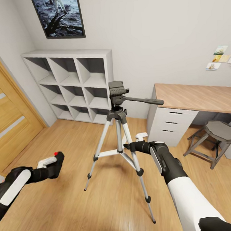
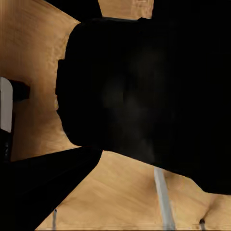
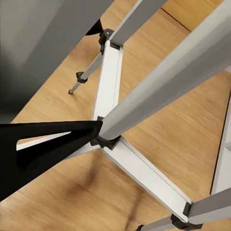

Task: Attach the digital camera to the camera tripod in the bedroom.

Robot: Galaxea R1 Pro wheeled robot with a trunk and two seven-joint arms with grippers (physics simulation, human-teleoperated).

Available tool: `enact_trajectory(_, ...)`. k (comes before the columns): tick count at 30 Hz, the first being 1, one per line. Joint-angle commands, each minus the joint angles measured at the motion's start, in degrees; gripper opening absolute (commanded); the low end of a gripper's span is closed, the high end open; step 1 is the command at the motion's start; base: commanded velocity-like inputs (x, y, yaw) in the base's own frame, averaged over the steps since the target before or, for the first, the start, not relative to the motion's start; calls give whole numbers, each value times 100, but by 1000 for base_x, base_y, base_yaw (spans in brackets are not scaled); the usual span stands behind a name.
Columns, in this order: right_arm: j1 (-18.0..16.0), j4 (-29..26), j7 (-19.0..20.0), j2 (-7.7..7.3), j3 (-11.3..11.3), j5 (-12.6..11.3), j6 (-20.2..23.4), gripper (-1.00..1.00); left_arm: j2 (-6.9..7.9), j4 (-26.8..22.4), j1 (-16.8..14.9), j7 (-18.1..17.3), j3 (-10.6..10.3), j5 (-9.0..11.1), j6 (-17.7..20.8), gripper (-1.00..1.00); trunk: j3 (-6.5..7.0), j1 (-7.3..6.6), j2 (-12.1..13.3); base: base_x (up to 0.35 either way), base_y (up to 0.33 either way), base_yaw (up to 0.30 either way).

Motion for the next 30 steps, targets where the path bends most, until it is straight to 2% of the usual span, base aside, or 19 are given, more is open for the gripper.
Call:
enact_trajectory(1,-4,3,41,5,-14,84,16,-100,-69,46,-410,115,21,53,226,-100,-12,3,-10,0,0,0)
enact_trajectory(2,-4,11,40,5,-10,80,15,-100,-189,186,-826,153,45,52,369,-100,-12,3,-10,0,0,0)
enact_trajectory(3,-4,17,39,5,-7,71,18,-100,-434,556,-1463,187,63,27,495,-100,-12,3,-10,0,0,0)
enact_trajectory(4,-4,18,39,5,-6,69,19,-100,-525,711,-1680,194,66,4,521,-100,-12,3,-10,0,0,0)
enact_trajectory(5,-4,20,42,5,-5,66,20,-100,-715,1039,-2126,205,71,-69,564,-100,-12,3,-10,0,0,0)
enact_trajectory(6,-4,20,46,5,-8,68,20,-100,-1016,1508,-2814,211,77,-250,618,-100,-12,3,-10,0,0,0)
enact_trajectory(7,-4,22,62,5,-11,39,21,-100,-1588,2076,-3882,201,79,-641,670,-100,-12,3,-10,0,0,0)
enact_trajectory(8,-4,23,67,5,-12,38,18,-100,-2068,2326,-4606,195,79,-895,702,-100,-12,3,-10,0,0,0)
enact_trajectory(10,-4,30,68,5,-9,42,15,-100,-2472,2435,-5294,188,79,-1040,793,-100,-12,3,-10,0,0,0)
enact_trajectory(11,-4,32,67,5,-10,42,14,-100,-2555,2445,-5462,184,81,-1060,833,-100,-12,3,-10,0,0,0)
enact_trajectory(12,-4,35,68,5,-9,43,14,-100,-2703,2456,-5793,176,84,-1061,900,-100,-12,3,-10,0,0,0)
enact_trajectory(13,-4,38,67,5,-10,43,13,-100,-2768,2465,-5956,168,85,-1057,924,-100,-12,3,-10,0,0,0)
enact_trajectory(14,-4,42,70,5,-11,46,13,-100,-2890,2483,-6261,153,86,-1048,959,-100,-12,3,-10,0,0,0)
enact_trajectory(15,-4,48,70,5,-9,45,13,-100,-3206,2549,-6837,133,88,-1031,1006,-100,-12,3,-10,0,0,0)
enact_trajectory(19,-4,51,73,5,-12,44,13,-100,-3352,2561,-7042,129,100,-1037,1018,-100,-12,3,-10,0,0,0)
enact_trajectory(30,-4,51,73,5,-12,42,29,-100,-3365,2460,-7073,207,221,-1089,1013,-100,-12,3,-10,0,0,0)
